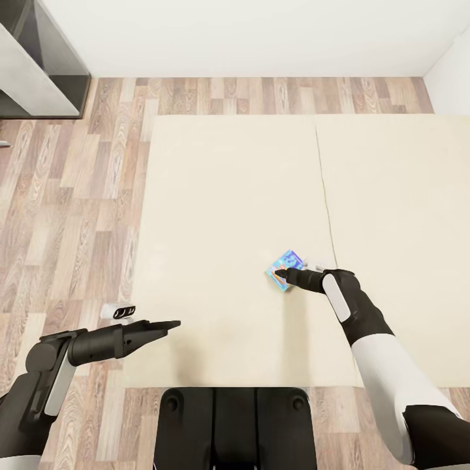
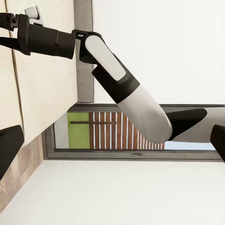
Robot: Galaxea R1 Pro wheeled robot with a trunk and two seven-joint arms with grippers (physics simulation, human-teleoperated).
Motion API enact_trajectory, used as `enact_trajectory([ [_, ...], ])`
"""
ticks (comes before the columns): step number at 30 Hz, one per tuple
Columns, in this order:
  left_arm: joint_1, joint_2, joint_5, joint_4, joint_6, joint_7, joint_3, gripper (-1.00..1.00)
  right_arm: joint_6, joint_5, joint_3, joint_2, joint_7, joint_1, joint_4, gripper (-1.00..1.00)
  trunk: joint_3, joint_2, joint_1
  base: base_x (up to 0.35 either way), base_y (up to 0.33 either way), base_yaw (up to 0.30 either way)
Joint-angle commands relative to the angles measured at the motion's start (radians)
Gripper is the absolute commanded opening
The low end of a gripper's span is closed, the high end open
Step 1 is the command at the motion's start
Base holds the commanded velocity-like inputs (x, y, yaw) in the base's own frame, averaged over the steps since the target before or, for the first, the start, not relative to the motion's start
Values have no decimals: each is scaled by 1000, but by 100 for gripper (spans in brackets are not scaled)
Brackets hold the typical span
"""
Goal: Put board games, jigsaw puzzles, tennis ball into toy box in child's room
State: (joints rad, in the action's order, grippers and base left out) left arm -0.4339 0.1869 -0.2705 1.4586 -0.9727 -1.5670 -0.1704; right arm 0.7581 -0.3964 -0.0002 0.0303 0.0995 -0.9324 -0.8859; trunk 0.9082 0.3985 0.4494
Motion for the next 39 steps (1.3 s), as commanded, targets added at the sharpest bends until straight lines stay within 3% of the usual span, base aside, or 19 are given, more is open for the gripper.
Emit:
enact_trajectory([
  [1,0,0,1,0,-11,-4,0,100,4,4,0,0,5,0,-1,100,1,2,1,0,18,0],
  [18,0,1,0,0,-11,-4,0,100,9,2,-1,2,8,-4,-1,100,1,2,1,0,2,0],
  [22,-23,-22,5,5,12,19,-18,100,-13,9,21,-21,-15,18,-18,100,1,2,1,0,0,0],
  [29,-24,12,37,-8,26,58,-49,100,-7,-6,2,-22,-20,1,-24,100,1,2,1,0,0,0],
  [39,-23,16,42,-9,25,114,-53,100,7,5,-2,-29,22,-19,-27,100,1,2,1,0,0,0],
])
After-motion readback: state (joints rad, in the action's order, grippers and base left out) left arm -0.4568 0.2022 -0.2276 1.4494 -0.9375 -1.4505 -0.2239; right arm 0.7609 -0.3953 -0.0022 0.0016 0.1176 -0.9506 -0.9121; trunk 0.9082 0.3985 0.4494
